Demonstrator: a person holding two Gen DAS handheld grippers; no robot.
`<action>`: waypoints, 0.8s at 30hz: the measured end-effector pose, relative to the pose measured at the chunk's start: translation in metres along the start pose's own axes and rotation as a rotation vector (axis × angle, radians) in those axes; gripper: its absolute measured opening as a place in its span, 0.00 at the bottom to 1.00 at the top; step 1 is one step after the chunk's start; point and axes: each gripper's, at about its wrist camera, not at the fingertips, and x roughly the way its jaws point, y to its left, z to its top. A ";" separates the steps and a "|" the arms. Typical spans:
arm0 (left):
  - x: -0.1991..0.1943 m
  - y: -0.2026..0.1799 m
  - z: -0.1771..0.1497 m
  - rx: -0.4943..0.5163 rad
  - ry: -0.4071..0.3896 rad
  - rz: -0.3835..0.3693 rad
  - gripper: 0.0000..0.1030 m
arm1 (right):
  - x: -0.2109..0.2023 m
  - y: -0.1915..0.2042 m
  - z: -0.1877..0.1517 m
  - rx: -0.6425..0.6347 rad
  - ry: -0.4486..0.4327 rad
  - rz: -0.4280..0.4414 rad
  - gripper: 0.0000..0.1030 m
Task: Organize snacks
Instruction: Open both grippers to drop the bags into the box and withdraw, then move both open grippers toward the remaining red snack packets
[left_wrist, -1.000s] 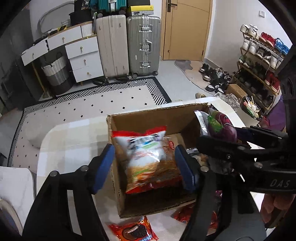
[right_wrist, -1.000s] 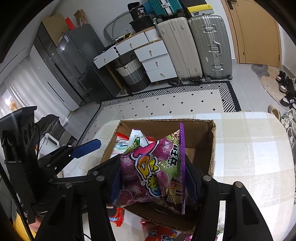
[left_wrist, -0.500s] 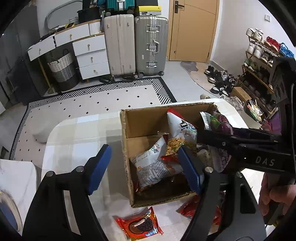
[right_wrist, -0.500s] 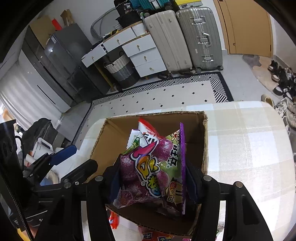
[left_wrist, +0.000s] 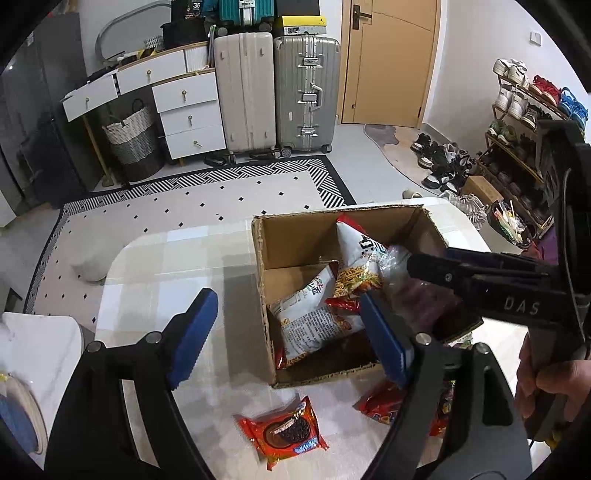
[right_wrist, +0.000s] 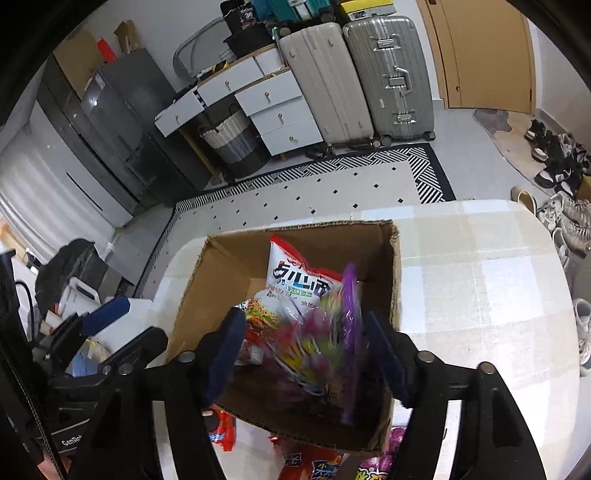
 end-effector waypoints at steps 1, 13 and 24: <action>-0.005 0.000 0.000 0.000 -0.006 0.001 0.76 | -0.002 -0.001 0.000 0.006 0.003 0.001 0.78; -0.077 -0.004 -0.016 -0.010 -0.061 0.012 0.77 | -0.096 0.021 -0.021 -0.098 -0.121 0.065 0.78; -0.217 -0.015 -0.070 -0.047 -0.258 -0.016 0.99 | -0.230 0.077 -0.113 -0.273 -0.387 0.151 0.92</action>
